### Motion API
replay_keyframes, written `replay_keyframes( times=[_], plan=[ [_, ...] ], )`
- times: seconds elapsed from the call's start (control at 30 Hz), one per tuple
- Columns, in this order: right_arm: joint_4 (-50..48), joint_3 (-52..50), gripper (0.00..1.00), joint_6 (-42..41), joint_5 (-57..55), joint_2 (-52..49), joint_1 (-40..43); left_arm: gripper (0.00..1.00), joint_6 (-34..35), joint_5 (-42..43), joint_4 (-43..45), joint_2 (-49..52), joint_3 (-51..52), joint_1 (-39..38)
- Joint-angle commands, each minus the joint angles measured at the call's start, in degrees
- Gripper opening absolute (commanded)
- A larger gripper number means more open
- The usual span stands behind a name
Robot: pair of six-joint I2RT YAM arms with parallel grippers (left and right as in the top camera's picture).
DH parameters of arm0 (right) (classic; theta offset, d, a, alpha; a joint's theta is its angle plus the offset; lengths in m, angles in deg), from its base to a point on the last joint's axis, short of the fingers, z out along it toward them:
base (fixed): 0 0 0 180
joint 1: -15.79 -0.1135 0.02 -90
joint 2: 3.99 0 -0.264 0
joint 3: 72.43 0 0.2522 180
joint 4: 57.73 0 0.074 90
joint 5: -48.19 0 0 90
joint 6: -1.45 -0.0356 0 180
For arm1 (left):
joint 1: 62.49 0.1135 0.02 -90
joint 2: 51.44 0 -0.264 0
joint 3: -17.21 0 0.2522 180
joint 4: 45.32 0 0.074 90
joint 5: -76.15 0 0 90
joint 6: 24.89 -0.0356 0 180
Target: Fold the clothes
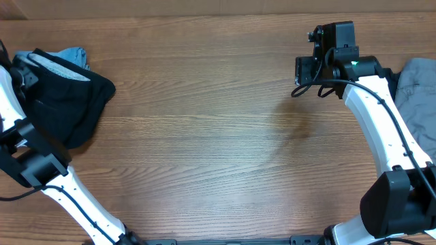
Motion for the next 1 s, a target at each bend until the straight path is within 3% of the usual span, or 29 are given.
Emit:
replay_keyframes(
  times=[0.0, 0.17, 0.3, 0.37, 0.5, 0.57, 0.97],
  plan=[
    [-2.0, 0.1, 0.82, -0.2, -0.2, 0.8, 0.5, 0.25, -0.1, 3.5, -0.2, -1.5, -0.6, 1.0],
    [-5.6, 0.4, 0.92, -5.2, -1.6, 3.6, 2.1, 0.36, 4.1, 11.5, 0.1, -11.6, -6.2, -0.5],
    [-4.7, 0.5, 0.95, -6.4, -1.5, 5.5, 8.9, 0.46, 4.3, 17.7, -0.4, -19.0, -7.6, -3.8],
    [-4.2, 0.5, 1.00, -6.4, -1.1, 5.6, 13.4, 0.59, 4.3, 17.8, -0.3, -21.7, -7.6, -6.7],
    [-4.0, 0.5, 1.00, -6.4, -0.6, 5.6, 20.4, 0.81, 5.2, 17.9, -0.1, -23.0, -7.6, -12.2],
    [-4.0, 0.5, 1.00, -6.4, -0.7, 5.6, 22.5, 1.00, 5.2, 17.8, -0.2, -22.9, -7.5, -15.7],
    [-4.0, 0.5, 1.00, -6.4, -0.7, 5.6, 22.9, 1.00, 5.2, 17.7, -0.6, -22.9, -7.5, -19.6]
  ],
)
